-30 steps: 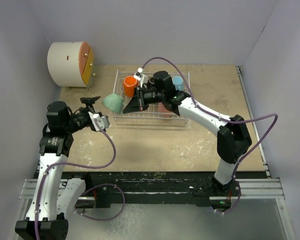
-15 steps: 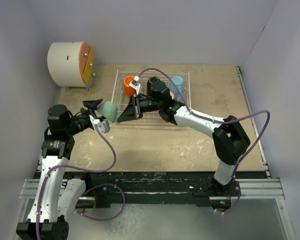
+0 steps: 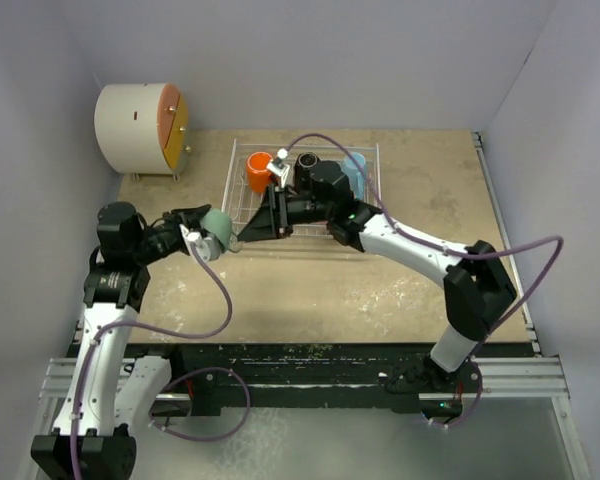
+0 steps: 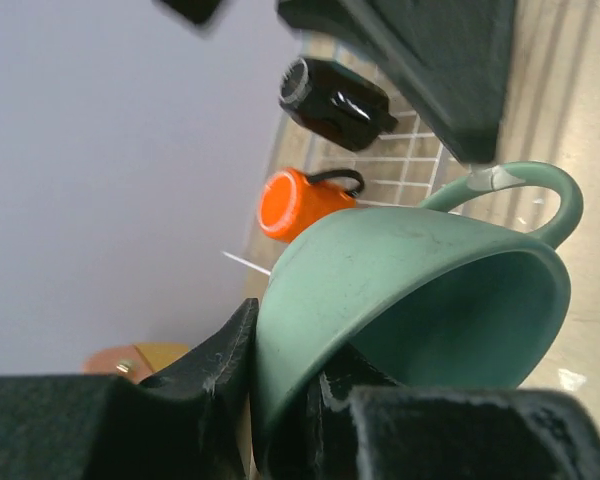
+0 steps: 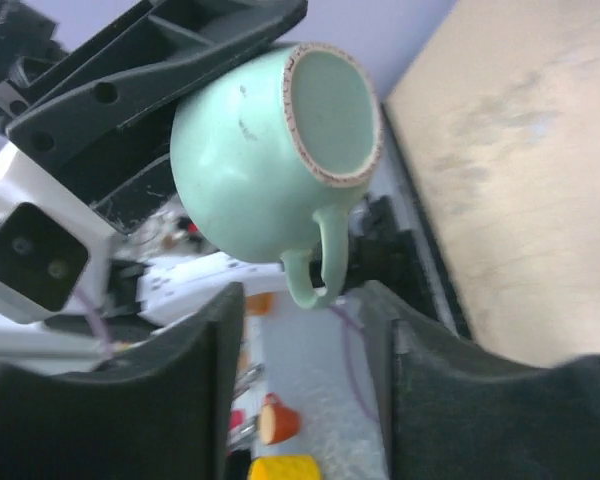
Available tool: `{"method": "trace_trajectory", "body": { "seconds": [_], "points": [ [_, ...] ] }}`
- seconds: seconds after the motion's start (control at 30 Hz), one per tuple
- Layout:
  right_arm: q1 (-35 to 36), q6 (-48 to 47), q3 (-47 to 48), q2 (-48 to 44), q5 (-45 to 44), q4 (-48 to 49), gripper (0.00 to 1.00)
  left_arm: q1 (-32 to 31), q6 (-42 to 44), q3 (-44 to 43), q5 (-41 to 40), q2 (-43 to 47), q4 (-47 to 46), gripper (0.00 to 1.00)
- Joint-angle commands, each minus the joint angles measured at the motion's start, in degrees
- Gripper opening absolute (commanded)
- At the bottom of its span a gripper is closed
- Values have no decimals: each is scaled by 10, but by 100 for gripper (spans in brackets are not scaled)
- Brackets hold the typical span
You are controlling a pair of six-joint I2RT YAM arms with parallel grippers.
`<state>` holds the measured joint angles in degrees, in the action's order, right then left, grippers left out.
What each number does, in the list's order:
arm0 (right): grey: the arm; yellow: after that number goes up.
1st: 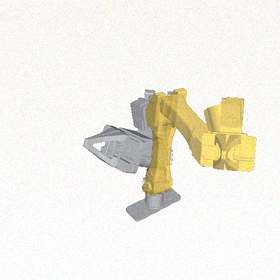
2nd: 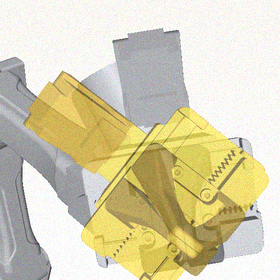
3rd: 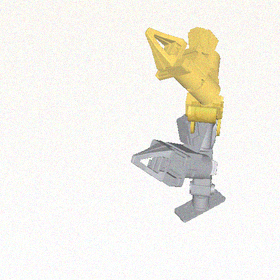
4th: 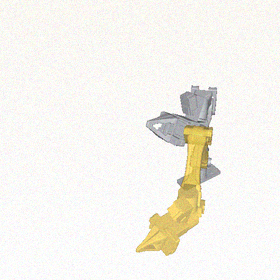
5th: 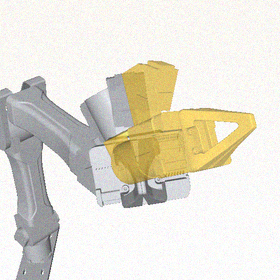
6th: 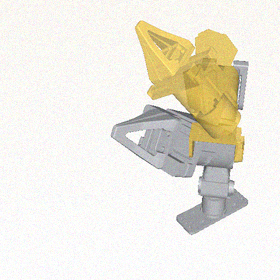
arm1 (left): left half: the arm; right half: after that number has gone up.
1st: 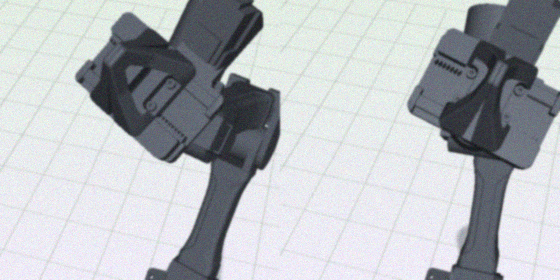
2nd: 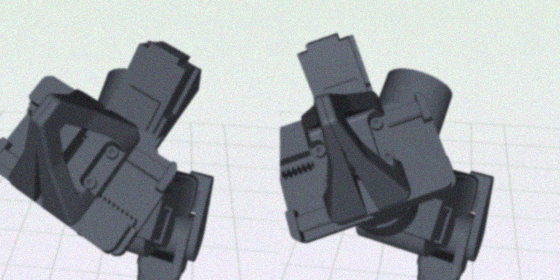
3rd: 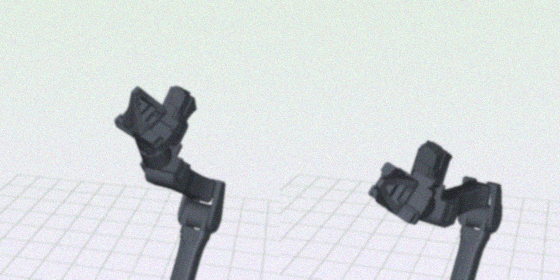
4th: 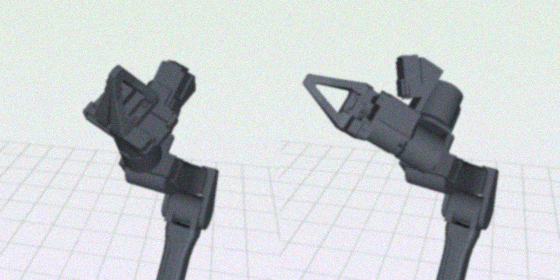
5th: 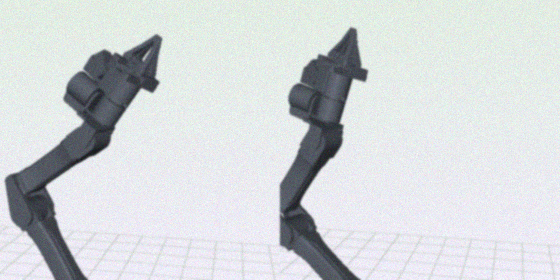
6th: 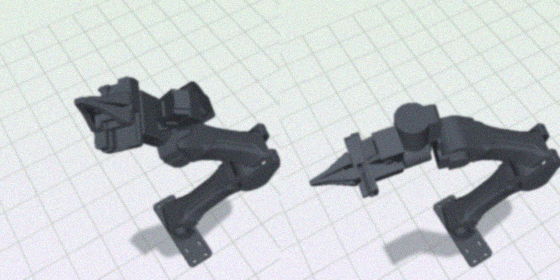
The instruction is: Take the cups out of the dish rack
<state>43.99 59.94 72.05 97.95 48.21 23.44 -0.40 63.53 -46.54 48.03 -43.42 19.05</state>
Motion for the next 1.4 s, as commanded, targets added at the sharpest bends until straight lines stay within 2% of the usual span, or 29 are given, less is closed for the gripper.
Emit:
{"method": "trace_trajectory", "body": {
  "seconds": [0.0, 0.1, 0.2, 0.37, 0.57, 0.83, 1.03, 1.37],
  "points": [
    [-44, -189, 68, -78, -168, -218, 62, 2, -52, -82, -57, -67, 69, 0],
    [-58, -267, 91, -107, -288, -301, 70, 2, -110, -153, -128, -139, 121, 0],
    [-68, -317, 116, -107, -360, -362, 71, 2, -123, -193, -190, -210, 175, 0],
    [-73, -364, 145, -87, -413, -399, 72, 2, -166, -223, -299, -316, 207, 0],
    [-73, -401, 200, -32, -442, -423, 72, 3, -210, -257, -365, -431, 256, 0],
    [-73, -428, 266, 62, -477, -424, 73, 17, -218, -249, -378, -505, 233, 0],
    [-73, -440, 315, 120, -497, -422, 74, 53, -192, -269, -350, -564, 251, 0],
    [-72, -469, 356, 188, -528, -409, 74, 63, -198, -319, -343, -656, 256, 0]
  ]
}}
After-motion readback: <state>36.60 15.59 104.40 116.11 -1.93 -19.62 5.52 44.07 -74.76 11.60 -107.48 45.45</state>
